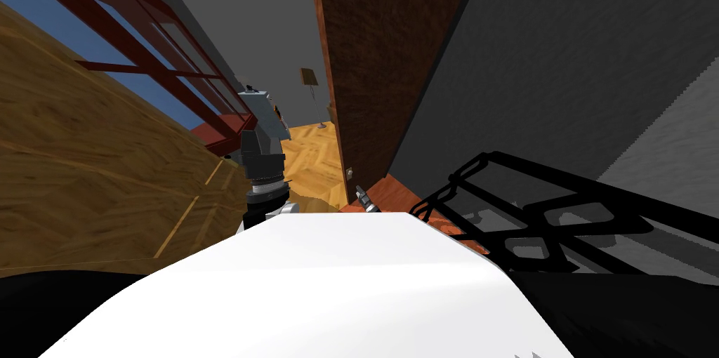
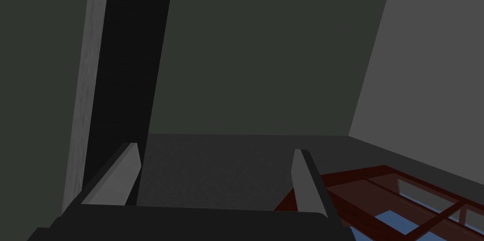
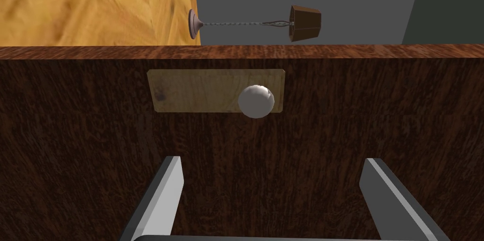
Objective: Push the door open
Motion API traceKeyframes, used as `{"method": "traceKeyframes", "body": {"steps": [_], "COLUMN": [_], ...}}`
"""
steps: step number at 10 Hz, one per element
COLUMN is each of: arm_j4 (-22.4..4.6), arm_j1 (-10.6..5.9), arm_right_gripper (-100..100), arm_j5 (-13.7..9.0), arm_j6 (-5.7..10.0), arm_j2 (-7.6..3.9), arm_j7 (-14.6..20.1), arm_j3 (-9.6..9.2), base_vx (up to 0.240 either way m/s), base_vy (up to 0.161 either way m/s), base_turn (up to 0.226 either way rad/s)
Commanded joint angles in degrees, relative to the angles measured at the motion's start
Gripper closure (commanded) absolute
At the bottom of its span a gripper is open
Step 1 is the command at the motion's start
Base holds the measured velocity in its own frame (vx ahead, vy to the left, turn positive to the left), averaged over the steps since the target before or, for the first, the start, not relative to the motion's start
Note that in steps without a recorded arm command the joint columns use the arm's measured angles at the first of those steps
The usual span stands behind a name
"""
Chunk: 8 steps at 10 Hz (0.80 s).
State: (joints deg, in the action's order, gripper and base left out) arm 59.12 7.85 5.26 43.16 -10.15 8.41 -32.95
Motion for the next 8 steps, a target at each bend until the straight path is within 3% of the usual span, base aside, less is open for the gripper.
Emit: {"method": "traceKeyframes", "body": {"steps": [1, 8], "arm_j4": [0.0, 0.0], "arm_j1": [0.0, -0.21], "arm_right_gripper": [-100, -100], "arm_j5": [0.0, 0.1], "arm_j6": [0.0, 0.16], "arm_j2": [0.0, -0.5], "arm_j7": [0.0, 0.5], "arm_j3": [0.0, -0.44], "base_vx": [0.0, 0.009], "base_vy": [0.0, -0.001], "base_turn": [0.0, -0.01]}}
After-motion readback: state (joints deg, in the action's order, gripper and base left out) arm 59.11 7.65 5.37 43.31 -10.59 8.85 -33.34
